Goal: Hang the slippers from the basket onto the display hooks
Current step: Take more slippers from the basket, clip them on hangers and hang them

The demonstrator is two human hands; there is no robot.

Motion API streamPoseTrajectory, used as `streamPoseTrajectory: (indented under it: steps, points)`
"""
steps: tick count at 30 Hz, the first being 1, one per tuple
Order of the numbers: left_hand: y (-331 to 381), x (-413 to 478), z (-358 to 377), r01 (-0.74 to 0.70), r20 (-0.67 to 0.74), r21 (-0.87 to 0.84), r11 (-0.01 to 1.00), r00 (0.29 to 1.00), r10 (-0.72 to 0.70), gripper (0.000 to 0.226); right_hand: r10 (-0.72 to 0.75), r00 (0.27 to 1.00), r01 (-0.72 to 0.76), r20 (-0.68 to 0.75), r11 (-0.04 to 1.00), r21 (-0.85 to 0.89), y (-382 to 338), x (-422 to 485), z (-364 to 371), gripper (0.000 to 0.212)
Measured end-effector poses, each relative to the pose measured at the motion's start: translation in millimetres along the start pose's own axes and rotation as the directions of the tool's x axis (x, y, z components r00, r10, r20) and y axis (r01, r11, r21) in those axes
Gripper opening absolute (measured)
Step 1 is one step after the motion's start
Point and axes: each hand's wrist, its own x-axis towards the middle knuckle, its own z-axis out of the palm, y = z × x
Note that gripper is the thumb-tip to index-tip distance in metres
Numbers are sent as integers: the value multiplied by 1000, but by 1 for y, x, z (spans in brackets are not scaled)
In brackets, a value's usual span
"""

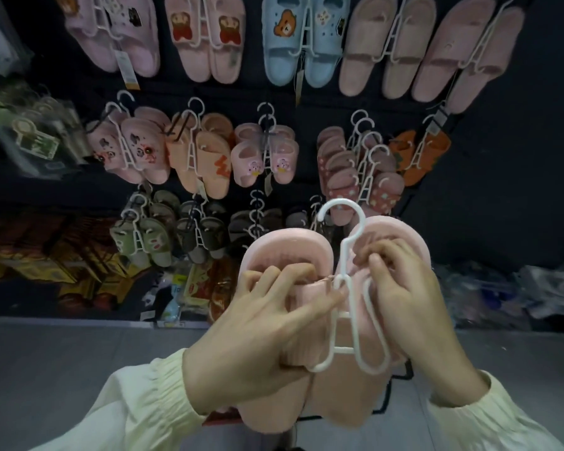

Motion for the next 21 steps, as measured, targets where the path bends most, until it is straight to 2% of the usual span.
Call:
streamPoseTrajectory:
  steps: [4, 9, 14, 21]
  points:
    - [6, -13, 0, -54, -17, -36, 998, 998, 53, 90, 19, 999, -18, -48, 1000, 20, -3, -3, -12, 29]
    - [7, -21, 0, -116, 6, -65, 991, 993, 117, 82, -15, 997, 11, -75, 998, -55, -2, 6, -31, 26]
    - [8, -13, 4, -117, 32, -50, 992, 992, 118, 84, -50, 990, 48, -134, 999, -17, 0, 18, -48, 25]
    - [18, 26, 11, -91, 63, 14, 996, 994, 89, 89, -125, 988, 130, -88, 990, 47, 18, 25, -71, 25]
